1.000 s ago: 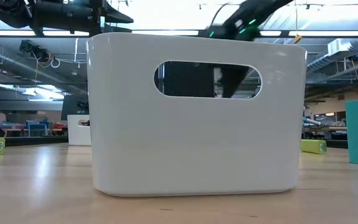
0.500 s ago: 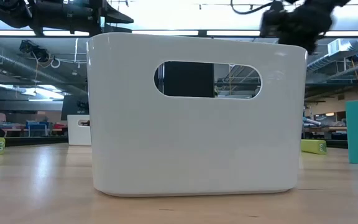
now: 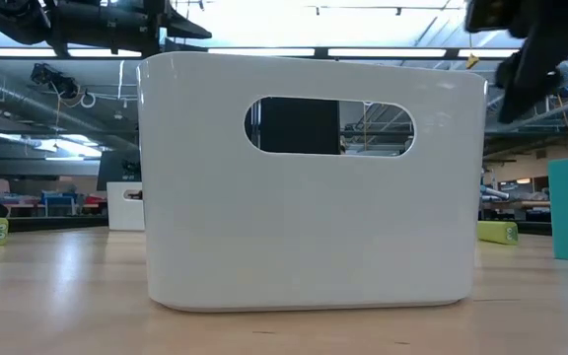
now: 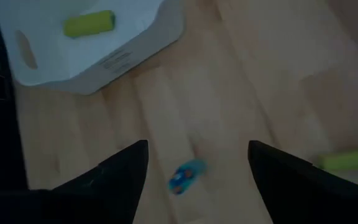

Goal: Sort blocks
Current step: Put the bottom blue block into the top left white bin

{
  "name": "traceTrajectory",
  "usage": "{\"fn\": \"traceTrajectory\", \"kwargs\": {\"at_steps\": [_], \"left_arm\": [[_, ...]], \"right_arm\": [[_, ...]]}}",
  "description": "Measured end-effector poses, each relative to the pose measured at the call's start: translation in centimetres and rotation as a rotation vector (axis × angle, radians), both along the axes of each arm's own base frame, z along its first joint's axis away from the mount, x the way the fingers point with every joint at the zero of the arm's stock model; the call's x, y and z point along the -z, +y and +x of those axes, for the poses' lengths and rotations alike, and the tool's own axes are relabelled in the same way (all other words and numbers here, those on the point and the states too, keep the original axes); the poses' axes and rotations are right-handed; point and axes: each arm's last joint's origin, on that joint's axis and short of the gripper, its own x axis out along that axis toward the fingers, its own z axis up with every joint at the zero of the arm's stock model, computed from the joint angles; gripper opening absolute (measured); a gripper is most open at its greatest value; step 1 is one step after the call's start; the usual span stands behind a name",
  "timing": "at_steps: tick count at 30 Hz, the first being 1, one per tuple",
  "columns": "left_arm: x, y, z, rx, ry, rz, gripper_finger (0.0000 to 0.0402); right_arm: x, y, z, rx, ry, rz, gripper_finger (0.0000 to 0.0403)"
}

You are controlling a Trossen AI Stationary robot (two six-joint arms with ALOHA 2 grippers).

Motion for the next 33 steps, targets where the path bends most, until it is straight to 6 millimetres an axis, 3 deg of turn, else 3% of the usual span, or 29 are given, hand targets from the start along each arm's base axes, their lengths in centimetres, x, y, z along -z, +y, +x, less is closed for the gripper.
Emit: {"fn": "traceTrajectory", "kwargs": {"at_steps": [5,12,33], "left_arm": [[0.0,0.0,0.0,-0.009,0.000,-0.001,0.0157],[0.0,0.0,0.0,-0.013,-0.001,0.000,0.0156],[0.0,0.1,0.0,-0.023,0.000,0.002,0.0157]], "right_arm": [[0.3,1.9,-0.7,0.077,0.000,0.028,0.0275],[2.7,3.7,0.0,0.149,0.100,0.025,0.0263],[7.0,5.0,1.6,0.260,0.242,-0.049,0.0247]]}}
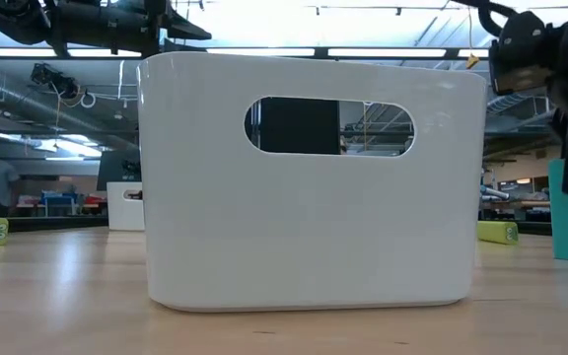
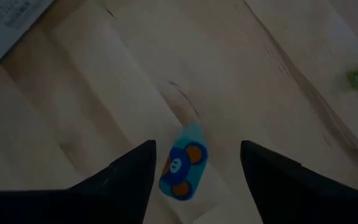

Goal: Sort blocks
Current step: Put the bottom blue block into the top left white bin

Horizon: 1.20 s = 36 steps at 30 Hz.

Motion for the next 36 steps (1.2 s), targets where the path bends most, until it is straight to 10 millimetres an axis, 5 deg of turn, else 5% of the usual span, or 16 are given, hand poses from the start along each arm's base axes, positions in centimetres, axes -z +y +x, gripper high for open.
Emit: {"fn": "traceTrajectory", "kwargs": {"at_steps": [17,23,30,36], "left_arm": [[0.0,0.0,0.0,0.001,0.001,0.002,0.0157],[0.0,0.0,0.0,0.001,0.001,0.003,0.0157],[-0.1,0.0,0.0,0.003,-0.008,0.007,0.0157],[-1.0,-0.2,-0.1,0.032,-0.096,0.051,0.0157]], "right_arm": [[0.4,0.2,0.3,0.004,0.000,0.004,0.0086],[0.2,0.3,0.4,-0.018,-0.017,0.011,0.0072],[-3.8,-1.3,1.6,-0.052,-0.199,-0.116,0.0072],[-8.0,-5.8,5.2,-0.073,-0.382,-0.329,0.0072]]}}
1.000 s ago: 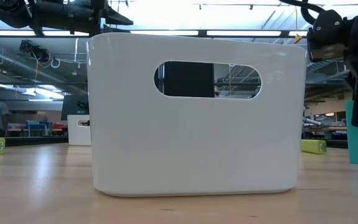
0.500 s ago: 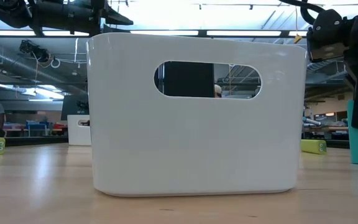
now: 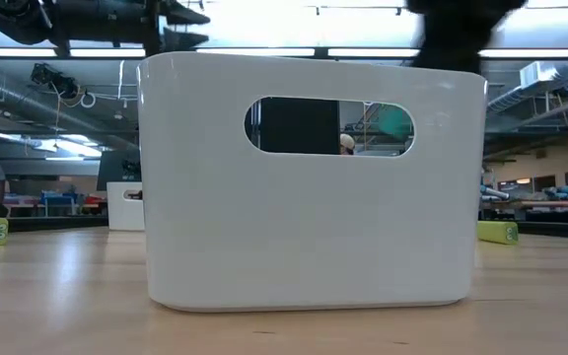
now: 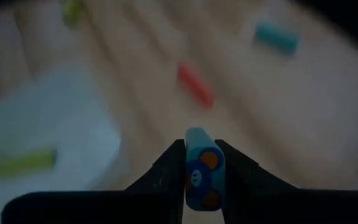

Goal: Sort blocks
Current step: Put the bottom blue block into the top left white bin

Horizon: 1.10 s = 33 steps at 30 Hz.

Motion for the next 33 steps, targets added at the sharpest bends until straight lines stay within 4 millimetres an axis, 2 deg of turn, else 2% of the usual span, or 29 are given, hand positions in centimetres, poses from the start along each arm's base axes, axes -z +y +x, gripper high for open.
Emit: {"fn": "traceTrajectory", "kwargs": {"at_steps": [5,8,11,16,19,24,28,33], "left_arm": [[-0.9,-0.3,-0.2,0.056,-0.083,0.043,0.0157],[-1.1,-0.3,-0.2,0.075,-0.112,0.039,0.0157],[-1.4,-0.4,-0.3,0.107,-0.147,0.045,0.0157],[-1.9,-0.7,-0.5,0.173,-0.193,0.050,0.0156],[-2.1,-0.8,-0.6,0.198,-0.215,0.048,0.0157],[-2.5,-1.0,-1.0,0.224,-0.246,0.051,0.0157],[-2.9,-1.3,-1.6,0.241,-0.268,0.066,0.0157],[-3.1,-1.6,-2.1,0.243,-0.275,0.071,0.0157]], "right_arm": [[-1.3,-5.0,4.8,-0.057,-0.229,-0.113,0.0072],[-1.3,-8.4,7.8,-0.088,-0.411,-0.146,0.0072],[0.1,-11.7,10.2,-0.103,-0.558,-0.134,0.0072],[2.8,-16.0,14.9,-0.099,-0.589,-0.088,0.0072],[3.5,-17.7,18.1,-0.121,-0.606,-0.077,0.0072],[3.6,-20.0,22.8,-0.127,-0.626,-0.111,0.0072],[4.3,-21.7,25.7,-0.115,-0.594,-0.126,0.0072],[5.4,-23.6,28.1,-0.067,-0.559,-0.140,0.0072]]}}
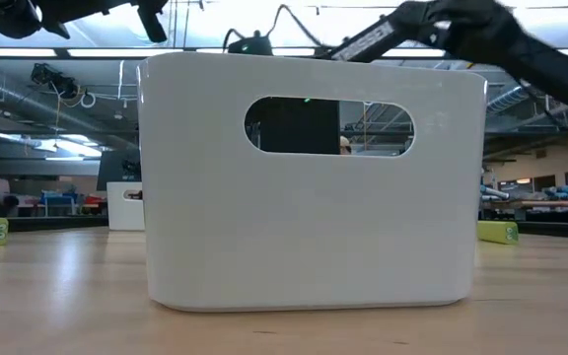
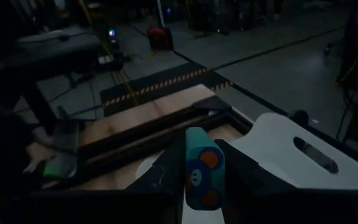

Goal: Sort blocks
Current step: Put the bottom blue block into the top left white bin, then put the left green block into the bottom center white bin

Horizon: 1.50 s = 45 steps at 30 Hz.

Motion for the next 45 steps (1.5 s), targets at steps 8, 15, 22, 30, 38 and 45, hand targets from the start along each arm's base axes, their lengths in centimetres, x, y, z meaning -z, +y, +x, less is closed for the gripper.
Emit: {"fn": "traceTrajectory", "kwargs": {"at_steps": [8,15,22,30,38,45], "left_arm": [[0.2,0.0,0.1,0.000,0.027,-0.012,0.0156],[0.2,0.0,0.0,0.000,0.026,-0.011,0.0157],[0.5,0.1,0.2,0.000,0.054,-0.023,0.0156],[3.6,0.8,1.3,-0.090,0.373,-0.096,0.0156],[6.3,0.9,2.8,-0.090,0.842,-0.127,0.0156],[4.8,-1.1,4.0,-0.084,1.336,-0.086,0.0157]], "right_arm": [[1.2,-0.8,1.5,0.029,0.023,0.020,0.0165],[-1.4,-1.7,0.4,0.035,0.032,-0.038,0.0201],[-2.7,-0.4,-4.6,0.036,-0.013,-0.085,0.0161],[-3.3,3.9,-17.6,0.040,-0.119,-0.122,0.0147],[-4.6,8.6,-27.4,-0.007,-0.159,-0.146,0.0162],[-5.1,11.1,-31.1,-0.071,-0.186,-0.182,0.0171]]}}
